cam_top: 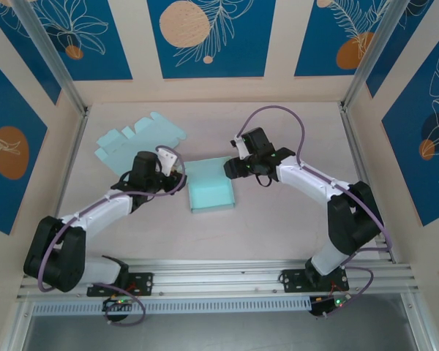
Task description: Fold the paper box
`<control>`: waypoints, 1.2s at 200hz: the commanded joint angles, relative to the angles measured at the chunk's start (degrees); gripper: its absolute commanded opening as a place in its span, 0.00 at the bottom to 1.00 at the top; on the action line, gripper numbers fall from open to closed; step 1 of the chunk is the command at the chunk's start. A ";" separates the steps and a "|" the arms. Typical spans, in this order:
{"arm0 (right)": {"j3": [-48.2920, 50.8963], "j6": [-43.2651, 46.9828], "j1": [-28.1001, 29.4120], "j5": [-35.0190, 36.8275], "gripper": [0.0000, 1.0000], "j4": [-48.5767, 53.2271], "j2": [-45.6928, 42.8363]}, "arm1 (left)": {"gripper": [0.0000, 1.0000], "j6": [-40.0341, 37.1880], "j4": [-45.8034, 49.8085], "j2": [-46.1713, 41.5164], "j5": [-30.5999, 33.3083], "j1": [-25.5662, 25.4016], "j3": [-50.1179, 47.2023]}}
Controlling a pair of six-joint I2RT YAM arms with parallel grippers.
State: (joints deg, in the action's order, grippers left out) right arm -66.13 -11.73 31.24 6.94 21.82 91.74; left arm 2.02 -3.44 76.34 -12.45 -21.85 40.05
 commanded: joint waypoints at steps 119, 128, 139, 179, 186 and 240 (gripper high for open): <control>1.97 -6.01 4.03 5.29 0.35 -1.05 -1.31 | 0.19 8.86 -0.51 2.35 -0.82 -0.87 2.46; 2.05 -6.69 4.77 5.77 0.32 -1.40 -1.31 | 0.17 10.72 -0.74 2.57 -0.15 -1.04 2.62; 2.14 -7.79 5.60 6.92 0.29 -1.85 -1.19 | 0.15 13.50 -1.87 2.87 -0.06 -1.42 2.51; 2.65 -11.50 9.78 12.51 0.19 -4.49 -0.96 | 0.03 21.35 -6.15 3.91 2.14 -4.65 2.15; 2.80 -11.91 10.65 14.02 0.18 -5.18 -0.83 | 0.01 21.81 -6.38 3.99 3.37 -5.54 2.22; 2.98 -9.70 14.02 20.57 0.14 -13.05 -0.60 | 0.00 24.33 -10.68 4.04 9.43 -7.90 3.44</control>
State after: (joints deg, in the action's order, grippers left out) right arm -63.57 -22.46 43.48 26.13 17.34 91.72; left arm 23.70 -8.56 80.01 -3.49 -27.90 41.10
